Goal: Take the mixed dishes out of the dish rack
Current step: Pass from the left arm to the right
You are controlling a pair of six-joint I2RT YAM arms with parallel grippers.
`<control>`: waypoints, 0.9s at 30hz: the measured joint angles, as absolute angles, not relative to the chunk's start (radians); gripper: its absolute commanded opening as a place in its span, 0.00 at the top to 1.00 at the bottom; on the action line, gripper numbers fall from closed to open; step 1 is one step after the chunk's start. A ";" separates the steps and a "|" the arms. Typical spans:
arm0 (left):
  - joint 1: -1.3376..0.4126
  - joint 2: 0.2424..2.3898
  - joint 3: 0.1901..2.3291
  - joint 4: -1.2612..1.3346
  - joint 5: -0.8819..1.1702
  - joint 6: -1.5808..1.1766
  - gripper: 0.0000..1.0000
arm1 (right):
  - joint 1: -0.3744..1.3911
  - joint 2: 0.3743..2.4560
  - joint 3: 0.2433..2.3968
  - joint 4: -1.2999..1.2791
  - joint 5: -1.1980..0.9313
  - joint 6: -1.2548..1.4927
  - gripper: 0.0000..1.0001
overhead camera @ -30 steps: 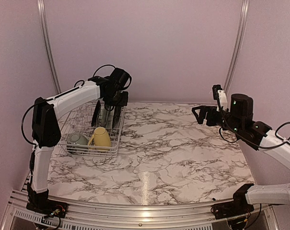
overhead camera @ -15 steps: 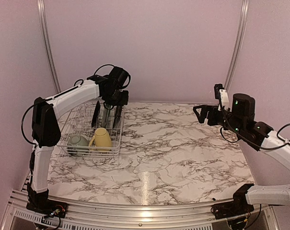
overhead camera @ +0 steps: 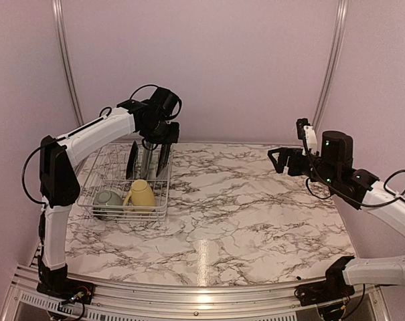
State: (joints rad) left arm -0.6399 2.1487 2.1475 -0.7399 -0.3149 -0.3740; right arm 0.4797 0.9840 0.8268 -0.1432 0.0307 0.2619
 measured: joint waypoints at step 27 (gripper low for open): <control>-0.771 1.684 1.833 -0.608 -0.255 -0.330 1.00 | 0.480 1.113 0.847 -0.142 0.002 0.270 0.01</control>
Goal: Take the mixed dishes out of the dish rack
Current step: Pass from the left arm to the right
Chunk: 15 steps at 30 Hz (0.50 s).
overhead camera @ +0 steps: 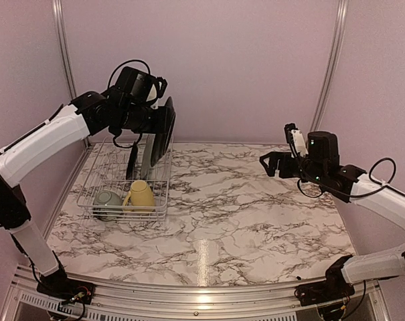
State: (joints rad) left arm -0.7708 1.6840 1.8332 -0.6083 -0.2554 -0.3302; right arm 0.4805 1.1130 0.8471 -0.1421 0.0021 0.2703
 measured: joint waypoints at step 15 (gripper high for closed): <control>-1.207 1.640 1.510 -0.348 -0.642 0.165 1.00 | 0.482 1.307 1.153 -0.333 -0.123 0.472 0.01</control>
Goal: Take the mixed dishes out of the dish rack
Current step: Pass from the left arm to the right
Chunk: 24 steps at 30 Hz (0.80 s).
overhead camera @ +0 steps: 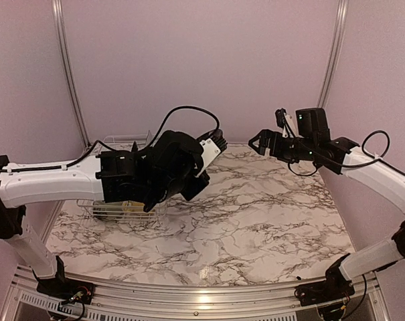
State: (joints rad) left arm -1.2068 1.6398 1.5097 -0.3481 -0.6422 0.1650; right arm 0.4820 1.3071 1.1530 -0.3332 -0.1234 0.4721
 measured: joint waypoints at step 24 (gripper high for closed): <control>-1.415 1.872 1.254 0.395 -1.049 1.000 1.00 | 0.459 1.311 1.169 -0.393 -0.558 0.502 0.31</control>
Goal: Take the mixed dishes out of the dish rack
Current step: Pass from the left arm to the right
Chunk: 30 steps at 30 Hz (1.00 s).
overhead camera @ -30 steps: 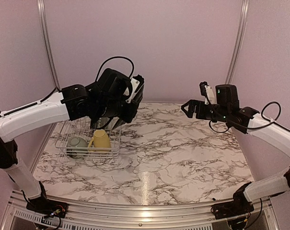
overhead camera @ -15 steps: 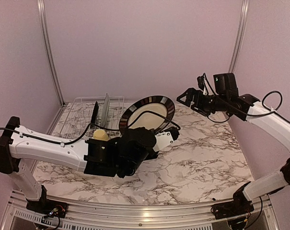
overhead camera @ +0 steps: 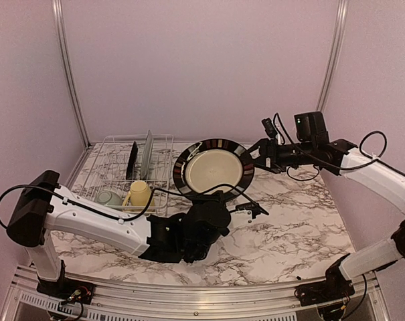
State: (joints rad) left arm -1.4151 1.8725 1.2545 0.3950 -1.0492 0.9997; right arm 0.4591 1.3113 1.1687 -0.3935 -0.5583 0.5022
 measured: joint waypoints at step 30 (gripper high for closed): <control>-1.402 1.996 1.415 0.213 -1.055 0.913 0.22 | 0.427 1.362 0.757 0.128 -0.776 0.976 1.00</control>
State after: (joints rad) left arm -1.4025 1.9957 1.4147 0.2134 -1.0550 0.9134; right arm 0.4271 1.3617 0.7567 0.1280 -0.7757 0.9764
